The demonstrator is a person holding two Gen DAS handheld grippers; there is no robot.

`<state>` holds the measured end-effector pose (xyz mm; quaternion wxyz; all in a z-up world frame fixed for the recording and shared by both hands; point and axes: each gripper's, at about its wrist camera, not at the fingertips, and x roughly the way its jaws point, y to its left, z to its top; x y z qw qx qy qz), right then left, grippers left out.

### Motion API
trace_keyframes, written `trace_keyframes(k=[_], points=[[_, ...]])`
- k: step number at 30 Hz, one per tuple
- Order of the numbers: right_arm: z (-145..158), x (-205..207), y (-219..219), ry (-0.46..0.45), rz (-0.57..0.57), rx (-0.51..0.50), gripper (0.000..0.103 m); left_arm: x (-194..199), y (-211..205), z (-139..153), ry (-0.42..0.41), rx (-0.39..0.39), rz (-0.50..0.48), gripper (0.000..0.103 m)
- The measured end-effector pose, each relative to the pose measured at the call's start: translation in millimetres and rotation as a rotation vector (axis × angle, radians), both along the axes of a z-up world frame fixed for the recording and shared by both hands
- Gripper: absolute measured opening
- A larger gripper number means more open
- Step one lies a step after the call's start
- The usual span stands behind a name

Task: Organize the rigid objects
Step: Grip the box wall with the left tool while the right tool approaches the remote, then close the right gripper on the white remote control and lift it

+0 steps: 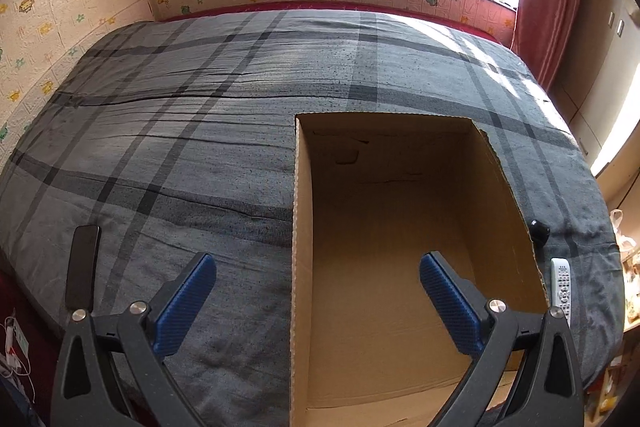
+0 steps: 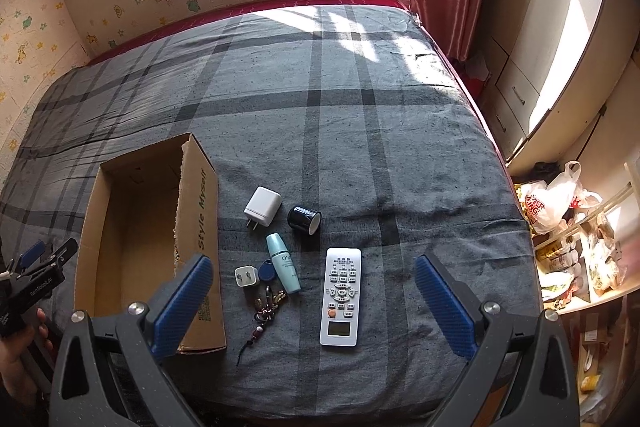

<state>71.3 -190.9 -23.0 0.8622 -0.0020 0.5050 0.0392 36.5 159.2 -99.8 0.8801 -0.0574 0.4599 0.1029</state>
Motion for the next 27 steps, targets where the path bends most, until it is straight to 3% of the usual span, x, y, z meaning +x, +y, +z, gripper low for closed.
trace_keyframes(k=[3,6,8,10,12,13,15,19,27], points=[[-14,3,-4,0.012,-0.010,-0.013,0.103,1,6,-18,0.001,0.029,-0.014,0.103],[-31,7,-7,0.034,-0.006,-0.019,0.103,2,12,-36,0.025,-0.002,-0.042,0.103],[-44,9,-11,0.041,-0.013,-0.021,0.103,4,15,-46,0.052,-0.033,-0.058,0.095],[-56,8,-16,0.036,-0.022,-0.034,0.103,5,15,-56,0.078,-0.031,-0.068,0.070],[-73,9,-19,0.055,-0.028,-0.061,0.103,6,17,-66,0.097,-0.030,-0.070,0.053],[-85,10,-21,0.079,-0.031,-0.084,0.103,6,18,-71,0.105,-0.032,-0.069,0.038],[-107,11,-25,0.121,-0.035,-0.102,0.103,3,22,-76,0.097,-0.068,-0.072,0.025],[-140,14,-35,0.164,-0.056,-0.071,0.102,0,20,-77,0.081,-0.082,-0.101,0.016],[-188,26,-35,0.201,-0.044,-0.073,0.102,-2,16,-78,0.079,-0.043,-0.119,0.016]])
